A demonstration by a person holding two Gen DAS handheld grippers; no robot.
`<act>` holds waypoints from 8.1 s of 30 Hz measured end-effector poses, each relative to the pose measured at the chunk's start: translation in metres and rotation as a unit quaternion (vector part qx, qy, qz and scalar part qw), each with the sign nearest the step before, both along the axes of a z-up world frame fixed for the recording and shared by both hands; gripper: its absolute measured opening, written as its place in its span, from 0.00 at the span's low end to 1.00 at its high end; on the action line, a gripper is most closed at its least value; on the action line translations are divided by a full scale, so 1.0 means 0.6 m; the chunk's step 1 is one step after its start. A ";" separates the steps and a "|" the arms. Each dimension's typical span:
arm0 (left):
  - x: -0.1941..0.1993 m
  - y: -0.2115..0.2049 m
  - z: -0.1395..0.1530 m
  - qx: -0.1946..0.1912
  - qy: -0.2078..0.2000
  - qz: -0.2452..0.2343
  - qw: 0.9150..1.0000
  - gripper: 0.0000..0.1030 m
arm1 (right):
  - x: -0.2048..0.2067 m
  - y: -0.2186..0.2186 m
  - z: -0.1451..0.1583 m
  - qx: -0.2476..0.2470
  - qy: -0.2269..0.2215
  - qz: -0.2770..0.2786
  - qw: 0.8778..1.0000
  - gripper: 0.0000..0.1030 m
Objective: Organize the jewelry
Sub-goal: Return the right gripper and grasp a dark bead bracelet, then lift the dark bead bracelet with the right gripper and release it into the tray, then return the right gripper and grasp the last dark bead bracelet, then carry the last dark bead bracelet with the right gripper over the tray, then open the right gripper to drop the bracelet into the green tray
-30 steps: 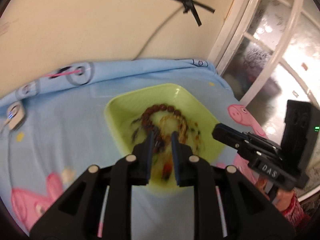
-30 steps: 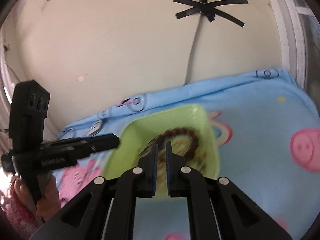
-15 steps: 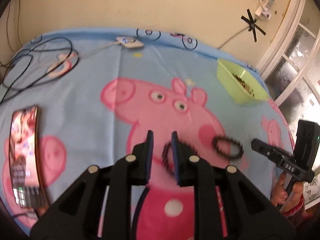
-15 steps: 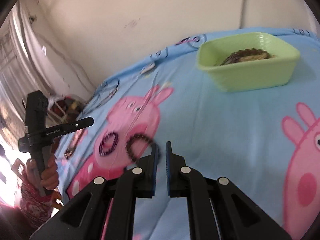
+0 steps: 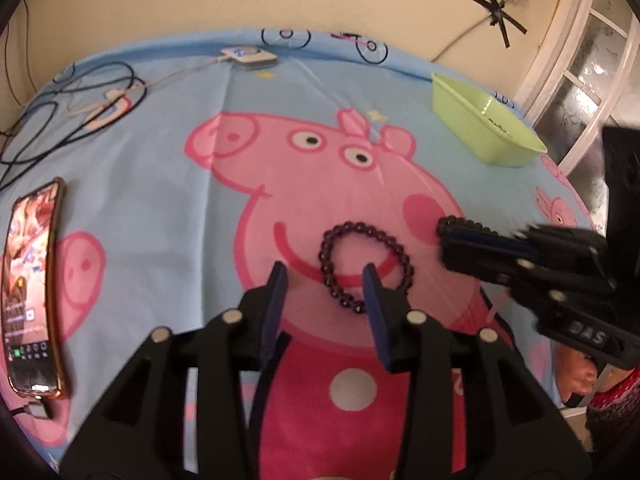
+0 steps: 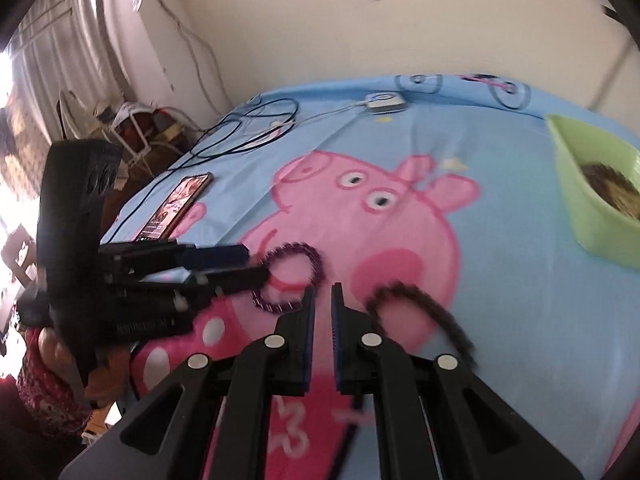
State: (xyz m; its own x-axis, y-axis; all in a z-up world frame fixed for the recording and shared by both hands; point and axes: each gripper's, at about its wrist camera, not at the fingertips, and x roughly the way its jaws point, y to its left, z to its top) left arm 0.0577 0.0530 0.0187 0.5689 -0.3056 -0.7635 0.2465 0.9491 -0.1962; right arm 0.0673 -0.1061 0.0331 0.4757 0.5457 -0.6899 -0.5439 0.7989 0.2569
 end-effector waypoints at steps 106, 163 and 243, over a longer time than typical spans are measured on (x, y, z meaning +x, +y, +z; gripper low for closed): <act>0.016 -0.246 0.043 -0.022 -0.018 -0.153 0.988 0.08 | -0.049 -0.298 -0.018 0.132 -0.010 -0.225 0.965 0.11; 0.014 -0.221 -0.007 -0.054 0.034 -0.140 0.988 0.08 | -0.042 -0.183 -0.030 -0.017 -0.011 -0.119 0.993 0.00; -0.040 -0.234 0.013 0.084 -0.079 -0.051 0.992 0.31 | -0.100 -0.285 -0.039 0.100 -0.015 -0.351 0.931 0.16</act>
State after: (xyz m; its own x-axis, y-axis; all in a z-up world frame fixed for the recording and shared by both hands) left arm 0.0339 -0.0876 0.0267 0.6577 -0.2445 -0.7125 0.3586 0.9334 0.0107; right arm 0.0073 -0.2774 0.0099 0.7808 0.2093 -0.5886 0.0838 0.8986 0.4308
